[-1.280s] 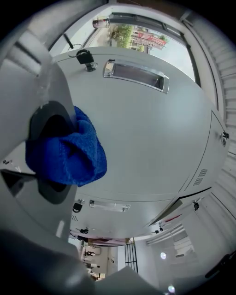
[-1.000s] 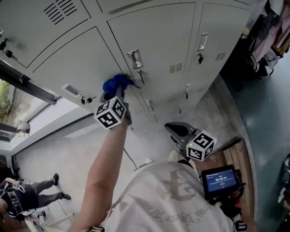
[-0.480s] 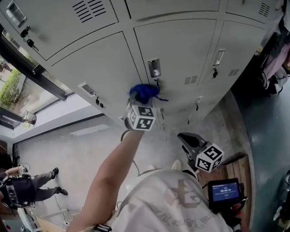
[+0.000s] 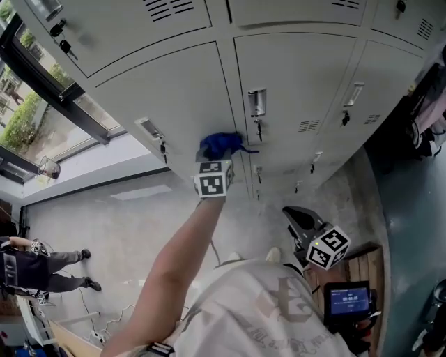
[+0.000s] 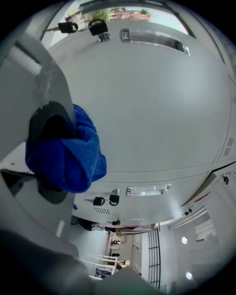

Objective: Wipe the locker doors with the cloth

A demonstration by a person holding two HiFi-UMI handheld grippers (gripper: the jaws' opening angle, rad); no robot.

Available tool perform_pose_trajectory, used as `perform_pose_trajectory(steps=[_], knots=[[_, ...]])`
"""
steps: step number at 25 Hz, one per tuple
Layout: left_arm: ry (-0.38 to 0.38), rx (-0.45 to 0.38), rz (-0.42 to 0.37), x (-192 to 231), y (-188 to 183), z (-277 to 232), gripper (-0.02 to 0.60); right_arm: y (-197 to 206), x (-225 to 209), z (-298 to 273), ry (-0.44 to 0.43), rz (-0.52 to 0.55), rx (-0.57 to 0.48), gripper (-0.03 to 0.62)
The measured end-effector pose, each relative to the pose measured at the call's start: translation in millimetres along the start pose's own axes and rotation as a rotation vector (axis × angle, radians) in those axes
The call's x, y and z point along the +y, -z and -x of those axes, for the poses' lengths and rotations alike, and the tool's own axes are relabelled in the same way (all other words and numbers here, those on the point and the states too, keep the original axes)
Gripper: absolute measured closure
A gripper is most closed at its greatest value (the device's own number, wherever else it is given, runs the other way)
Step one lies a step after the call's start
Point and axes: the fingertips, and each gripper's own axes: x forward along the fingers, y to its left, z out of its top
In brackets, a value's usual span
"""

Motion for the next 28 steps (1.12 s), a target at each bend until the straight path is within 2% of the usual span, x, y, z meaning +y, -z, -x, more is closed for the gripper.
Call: perform_pose_trajectory(steps=[4,9,18,22,24,28], knots=[[-0.075,0.007,0.012,37.1,14.0,11.6,0.437,-0.3,4.8,-7.2,-0.009,0.008,0.011,0.591],[-0.171,-0.012,0.064,85.6,30.8,28.4,0.436,3.7,14.4,-16.8,-0.028,0.018,0.032,0.591],[-0.273,-0.020,-0.014,146.6,46.4,54.2,0.434,5.4,27.7,-29.8,-0.037,0.024,0.041,0.591],[-0.302,0.013,-0.124,166.8,59.4,58.4,0.434,5.4,31.2,-33.6,-0.033,0.027,0.037,0.591],[-0.326,0.052,-0.211,174.4,70.3,57.0,0.434,5.4,31.9,-34.7,-0.030,0.027,0.037,0.591],[-0.362,0.125,-0.519,175.9,83.7,51.9,0.434,8.2,34.3,-35.3,-0.023,0.018,0.033,0.591]])
